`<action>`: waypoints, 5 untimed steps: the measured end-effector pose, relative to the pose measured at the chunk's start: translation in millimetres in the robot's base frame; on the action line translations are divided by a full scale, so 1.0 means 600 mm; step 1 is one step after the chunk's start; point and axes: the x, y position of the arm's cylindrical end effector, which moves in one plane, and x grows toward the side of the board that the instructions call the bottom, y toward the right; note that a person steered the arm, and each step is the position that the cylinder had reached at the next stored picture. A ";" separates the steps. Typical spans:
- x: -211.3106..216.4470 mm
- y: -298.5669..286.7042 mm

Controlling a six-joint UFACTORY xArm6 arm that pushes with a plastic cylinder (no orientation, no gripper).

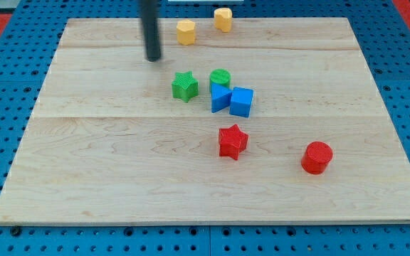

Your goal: Place the hexagon under the heart

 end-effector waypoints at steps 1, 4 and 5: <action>-0.088 -0.017; -0.078 0.248; -0.051 0.212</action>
